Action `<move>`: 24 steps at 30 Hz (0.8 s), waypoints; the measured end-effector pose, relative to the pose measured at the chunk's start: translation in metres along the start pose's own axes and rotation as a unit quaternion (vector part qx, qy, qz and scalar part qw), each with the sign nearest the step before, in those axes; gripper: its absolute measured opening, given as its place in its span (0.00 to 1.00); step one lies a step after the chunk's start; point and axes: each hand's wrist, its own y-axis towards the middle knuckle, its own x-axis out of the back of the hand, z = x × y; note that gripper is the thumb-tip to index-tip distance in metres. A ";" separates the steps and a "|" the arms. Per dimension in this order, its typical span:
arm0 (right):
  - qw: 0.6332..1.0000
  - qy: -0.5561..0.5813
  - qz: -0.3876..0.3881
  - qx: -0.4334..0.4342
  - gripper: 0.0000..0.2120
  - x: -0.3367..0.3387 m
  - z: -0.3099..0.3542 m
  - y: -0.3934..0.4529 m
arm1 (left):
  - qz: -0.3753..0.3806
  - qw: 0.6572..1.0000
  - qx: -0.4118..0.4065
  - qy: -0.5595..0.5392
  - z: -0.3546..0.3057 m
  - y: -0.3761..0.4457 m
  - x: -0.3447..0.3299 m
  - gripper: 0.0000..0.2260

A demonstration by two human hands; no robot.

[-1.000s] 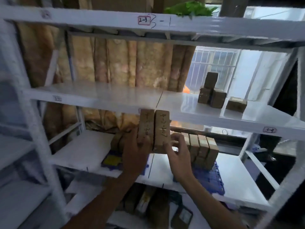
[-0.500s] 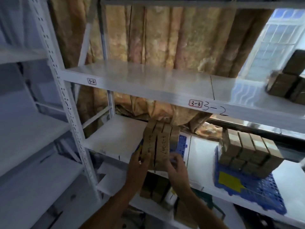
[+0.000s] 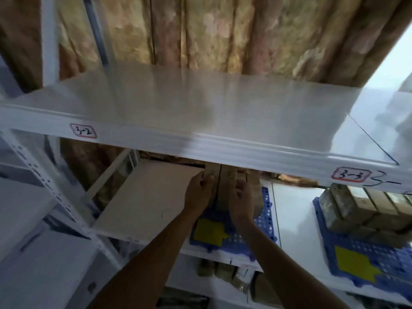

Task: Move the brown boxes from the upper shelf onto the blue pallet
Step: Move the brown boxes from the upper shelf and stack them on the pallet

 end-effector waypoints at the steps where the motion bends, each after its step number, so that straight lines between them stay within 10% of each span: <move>1: 1.000 -0.015 -0.004 -0.003 0.14 -0.003 -0.003 0.006 | 0.009 1.000 0.002 0.004 0.003 0.007 -0.002 0.22; 16: 0.998 -0.050 -0.010 -0.028 0.09 0.020 -0.008 0.010 | 0.020 0.997 0.066 0.027 0.007 0.002 -0.006 0.30; 24: 0.992 -0.115 0.046 0.018 0.21 0.119 0.021 -0.022 | -0.002 0.996 -0.039 0.086 -0.068 -0.075 -0.019 0.23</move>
